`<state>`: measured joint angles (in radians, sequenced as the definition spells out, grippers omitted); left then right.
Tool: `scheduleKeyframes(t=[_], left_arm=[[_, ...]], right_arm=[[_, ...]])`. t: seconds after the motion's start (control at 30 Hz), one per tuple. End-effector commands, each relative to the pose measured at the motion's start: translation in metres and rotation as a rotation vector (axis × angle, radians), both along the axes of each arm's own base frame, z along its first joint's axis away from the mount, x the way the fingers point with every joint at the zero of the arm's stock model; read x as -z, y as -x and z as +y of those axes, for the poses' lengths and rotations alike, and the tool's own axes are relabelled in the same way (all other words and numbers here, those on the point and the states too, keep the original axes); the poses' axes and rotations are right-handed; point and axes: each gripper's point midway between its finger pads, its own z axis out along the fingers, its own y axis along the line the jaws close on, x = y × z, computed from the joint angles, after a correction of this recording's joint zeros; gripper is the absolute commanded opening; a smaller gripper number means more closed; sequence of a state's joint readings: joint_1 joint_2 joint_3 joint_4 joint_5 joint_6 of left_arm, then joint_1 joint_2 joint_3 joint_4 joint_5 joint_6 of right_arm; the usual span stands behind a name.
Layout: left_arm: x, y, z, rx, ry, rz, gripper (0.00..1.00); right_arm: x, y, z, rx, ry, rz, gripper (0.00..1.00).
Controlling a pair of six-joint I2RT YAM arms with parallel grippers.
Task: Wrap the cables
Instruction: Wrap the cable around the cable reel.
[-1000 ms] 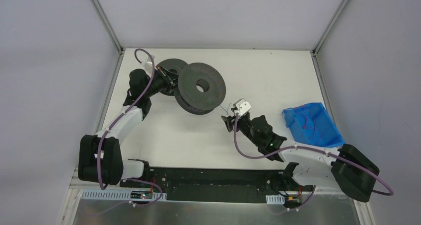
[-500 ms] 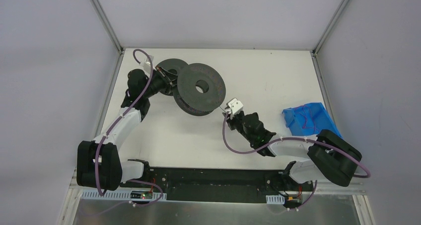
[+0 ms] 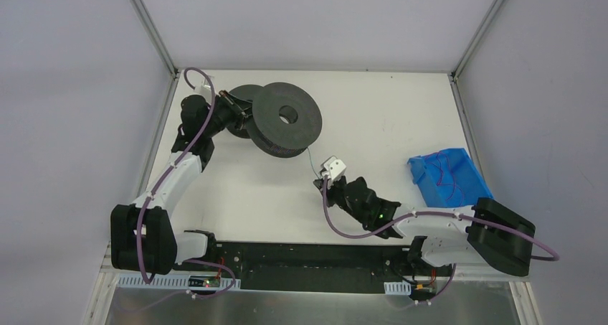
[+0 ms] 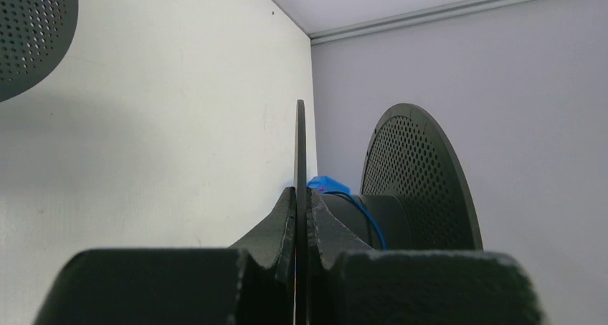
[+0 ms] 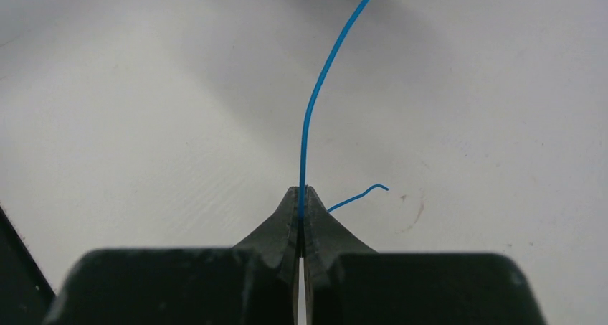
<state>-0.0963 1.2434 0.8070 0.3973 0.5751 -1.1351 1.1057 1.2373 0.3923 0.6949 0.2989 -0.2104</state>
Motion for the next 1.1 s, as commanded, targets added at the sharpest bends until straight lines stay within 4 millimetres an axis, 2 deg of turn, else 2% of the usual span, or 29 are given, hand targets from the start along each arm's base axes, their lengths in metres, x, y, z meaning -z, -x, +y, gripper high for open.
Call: scheduleKeyframes(t=[0.0,0.27,0.4,0.5,0.53,0.6,0.67,0.8,0.9,1.07], left_arm=[[-0.042,-0.013,0.007,-0.047,0.05,-0.098,0.0],[-0.029,-0.017,0.013,-0.07,0.031,-0.074,0.0],[-0.026,-0.016,0.016,-0.085,0.023,-0.083,0.0],[-0.027,-0.015,0.017,-0.088,0.017,-0.113,0.0],[-0.027,-0.015,0.018,-0.089,0.015,-0.116,0.0],[-0.025,-0.014,0.017,-0.084,-0.01,-0.117,0.0],[-0.02,-0.013,0.018,-0.076,-0.071,-0.105,0.0],[-0.007,-0.006,0.021,-0.072,-0.296,-0.103,0.0],[-0.004,0.003,0.03,-0.079,-0.521,-0.149,0.0],[0.008,0.017,0.032,-0.003,-0.776,-0.179,0.0]], right_arm=[[0.003,0.012,-0.008,0.061,0.028,0.033,0.0],[-0.006,0.024,-0.012,0.078,0.063,0.036,0.0],[-0.019,0.033,0.001,0.027,0.01,0.083,0.0],[-0.05,0.041,0.025,-0.025,-0.135,0.142,0.0],[-0.069,0.046,0.038,-0.064,-0.203,0.154,0.0],[-0.093,0.051,0.057,-0.127,-0.266,0.166,0.0],[-0.109,0.051,0.072,-0.152,-0.248,0.174,0.0],[-0.109,0.046,0.092,-0.169,-0.015,0.226,0.0],[-0.108,0.048,0.094,-0.185,0.105,0.272,0.0],[-0.111,0.037,0.09,-0.185,0.151,0.339,0.0]])
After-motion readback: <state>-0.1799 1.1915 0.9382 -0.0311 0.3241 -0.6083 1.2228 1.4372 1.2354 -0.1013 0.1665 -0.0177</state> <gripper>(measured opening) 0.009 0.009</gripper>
